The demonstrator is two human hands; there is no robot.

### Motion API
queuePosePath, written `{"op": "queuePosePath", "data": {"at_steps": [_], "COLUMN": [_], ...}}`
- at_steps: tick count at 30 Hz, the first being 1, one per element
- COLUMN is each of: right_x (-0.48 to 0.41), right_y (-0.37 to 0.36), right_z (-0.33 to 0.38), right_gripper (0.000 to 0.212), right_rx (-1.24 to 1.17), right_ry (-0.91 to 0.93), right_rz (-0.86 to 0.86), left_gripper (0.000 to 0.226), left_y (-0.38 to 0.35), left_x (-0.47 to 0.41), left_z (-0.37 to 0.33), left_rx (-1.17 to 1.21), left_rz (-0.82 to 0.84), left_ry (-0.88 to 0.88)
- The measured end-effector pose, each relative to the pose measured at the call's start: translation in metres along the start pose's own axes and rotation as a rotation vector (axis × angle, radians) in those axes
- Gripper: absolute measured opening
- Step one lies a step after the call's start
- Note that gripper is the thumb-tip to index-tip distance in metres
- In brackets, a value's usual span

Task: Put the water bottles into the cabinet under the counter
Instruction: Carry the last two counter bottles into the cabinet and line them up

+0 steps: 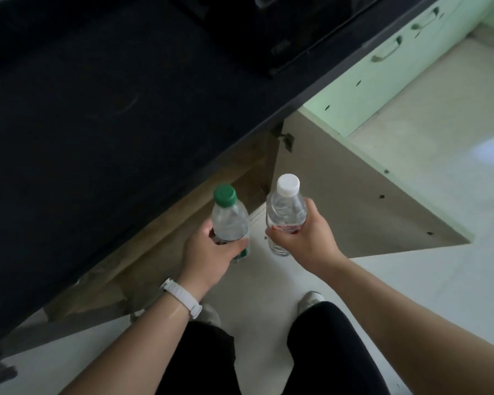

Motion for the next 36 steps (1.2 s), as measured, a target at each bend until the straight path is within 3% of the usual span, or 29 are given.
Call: {"op": "queuePosePath", "data": {"at_steps": [7, 11, 16, 18, 22, 29, 36], "right_x": [-0.083, -0.139, -0.191, -0.203, -0.205, -0.196, -0.208], "right_y": [-0.025, -0.042, -0.06, -0.066, -0.07, -0.072, -0.079], "right_z": [-0.109, -0.159, -0.182, -0.179, -0.157, -0.095, -0.033], "right_gripper": [0.057, 0.069, 0.057, 0.047, 0.059, 0.065, 0.063], "right_rx": [-0.031, -0.046, -0.003, -0.013, -0.049, -0.171, -0.263], "right_ry": [0.08, 0.193, 0.324, 0.368, 0.444, 0.468, 0.565], "right_rz": [0.006, 0.049, 0.094, 0.111, 0.107, 0.125, 0.11], "left_gripper": [0.048, 0.045, 0.044, 0.046, 0.045, 0.036, 0.042], "left_y": [-0.074, -0.11, -0.132, -0.127, -0.1, -0.046, -0.004], "left_x": [-0.082, -0.136, -0.184, -0.193, -0.196, -0.192, -0.21], "left_z": [0.083, 0.126, 0.161, 0.162, 0.14, 0.076, 0.037], "left_rx": [0.017, 0.012, 0.028, 0.043, 0.09, 0.126, 0.118], "left_rz": [-0.061, -0.079, -0.095, -0.118, -0.196, -0.265, -0.361], "left_ry": [-0.018, -0.066, -0.118, -0.145, -0.226, -0.32, -0.393]}}
Point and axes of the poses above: each hand's wrist, its own x-axis away from the middle knuckle, its own y-axis out of the back of the hand, z = x × y, the point moved 10 cm from there along -x, towards the middle knuckle, and after that the axes turned 15 degrees about -x, right-handed, at the moved point
